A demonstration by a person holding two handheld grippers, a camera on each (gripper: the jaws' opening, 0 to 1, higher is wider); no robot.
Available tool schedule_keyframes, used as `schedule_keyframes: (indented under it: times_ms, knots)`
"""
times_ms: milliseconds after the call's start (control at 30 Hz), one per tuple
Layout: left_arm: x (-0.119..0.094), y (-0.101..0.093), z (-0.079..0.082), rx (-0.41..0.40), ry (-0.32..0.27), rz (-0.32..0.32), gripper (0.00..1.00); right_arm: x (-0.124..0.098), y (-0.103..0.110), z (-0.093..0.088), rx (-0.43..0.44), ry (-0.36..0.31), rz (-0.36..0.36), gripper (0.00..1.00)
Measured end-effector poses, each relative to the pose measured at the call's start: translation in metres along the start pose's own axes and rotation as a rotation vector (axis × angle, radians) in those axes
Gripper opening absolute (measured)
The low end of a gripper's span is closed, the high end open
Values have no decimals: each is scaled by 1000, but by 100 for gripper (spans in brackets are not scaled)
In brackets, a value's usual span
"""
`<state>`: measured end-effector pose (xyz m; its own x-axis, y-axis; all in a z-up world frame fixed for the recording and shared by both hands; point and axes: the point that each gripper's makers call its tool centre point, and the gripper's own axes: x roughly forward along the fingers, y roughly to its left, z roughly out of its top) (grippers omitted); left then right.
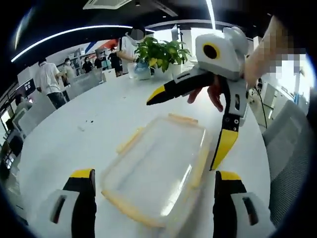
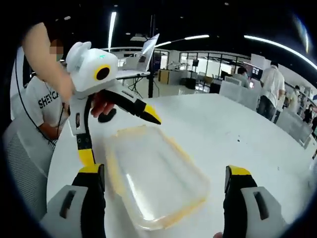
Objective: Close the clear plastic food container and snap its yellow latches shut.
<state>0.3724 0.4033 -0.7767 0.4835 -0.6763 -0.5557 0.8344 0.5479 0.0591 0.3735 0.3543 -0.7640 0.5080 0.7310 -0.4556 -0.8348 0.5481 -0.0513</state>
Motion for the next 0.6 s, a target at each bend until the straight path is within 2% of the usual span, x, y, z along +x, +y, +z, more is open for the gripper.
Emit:
schedule_keyframes:
  times_ms: [33, 133, 367, 433, 600]
  knots:
    - [-1, 2, 2, -22, -16, 5, 99, 0, 0, 0, 13, -8, 0, 100]
    - [-3, 5, -2, -30, -14, 20, 99, -2, -2, 1, 19, -16, -15, 100]
    - [-7, 8, 3, -79, -74, 49, 99, -6, -7, 4, 49, -48, -48, 100]
    - [-8, 10, 2, -102, -79, 60, 99, -7, -9, 3, 80, -56, -60, 100]
    - [-11, 7, -4, -115, -74, 62, 99, -10, -8, 1, 97, -64, -71, 100]
